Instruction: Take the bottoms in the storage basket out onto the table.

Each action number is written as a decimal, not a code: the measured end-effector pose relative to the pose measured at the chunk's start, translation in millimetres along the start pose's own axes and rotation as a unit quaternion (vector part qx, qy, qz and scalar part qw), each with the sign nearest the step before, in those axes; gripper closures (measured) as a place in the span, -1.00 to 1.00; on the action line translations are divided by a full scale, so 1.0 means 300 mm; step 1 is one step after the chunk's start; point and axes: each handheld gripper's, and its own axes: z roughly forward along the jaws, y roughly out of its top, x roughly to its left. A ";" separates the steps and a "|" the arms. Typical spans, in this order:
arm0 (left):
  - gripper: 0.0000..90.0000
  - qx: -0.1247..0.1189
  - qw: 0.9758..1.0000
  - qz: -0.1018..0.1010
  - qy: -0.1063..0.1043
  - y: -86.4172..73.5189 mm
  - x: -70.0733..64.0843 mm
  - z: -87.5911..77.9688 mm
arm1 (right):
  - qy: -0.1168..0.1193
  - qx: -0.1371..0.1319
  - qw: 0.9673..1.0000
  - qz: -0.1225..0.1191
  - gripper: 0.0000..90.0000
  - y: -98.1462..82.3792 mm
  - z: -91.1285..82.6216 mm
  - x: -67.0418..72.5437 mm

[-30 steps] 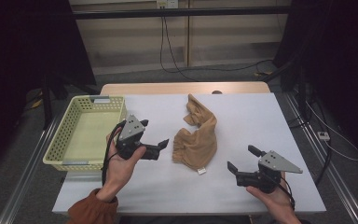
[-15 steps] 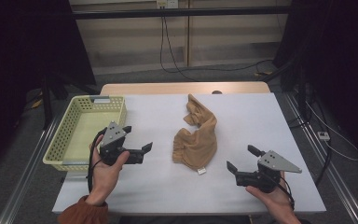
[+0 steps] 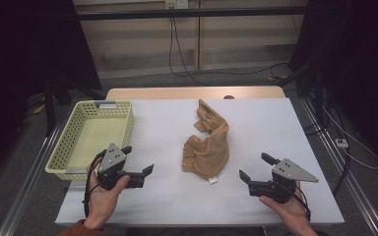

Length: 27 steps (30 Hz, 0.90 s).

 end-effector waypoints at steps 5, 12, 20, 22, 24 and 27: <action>-0.84 0.002 1.000 -0.006 0.004 -0.031 -0.005 -0.027 | 0.000 0.000 1.000 -0.001 -0.89 0.000 -0.001 0.001; -0.84 0.004 1.000 -0.012 0.013 -0.075 -0.003 -0.052 | -0.001 0.001 1.000 -0.001 -0.89 0.000 0.000 0.001; -0.84 0.000 0.999 -0.018 0.026 -0.118 -0.020 -0.080 | 0.000 0.000 1.000 -0.002 -0.88 0.000 0.000 0.002; -0.84 -0.001 0.999 -0.022 0.026 -0.124 -0.022 -0.084 | 0.001 0.000 1.000 -0.001 -0.88 0.000 0.000 0.001; -0.84 -0.005 0.999 -0.026 0.028 -0.126 -0.021 -0.086 | 0.001 0.001 1.000 0.000 -0.88 0.000 0.001 0.000; -0.84 -0.009 0.999 -0.026 0.029 -0.125 -0.015 -0.084 | 0.001 0.001 1.000 -0.002 -0.88 0.000 0.001 0.001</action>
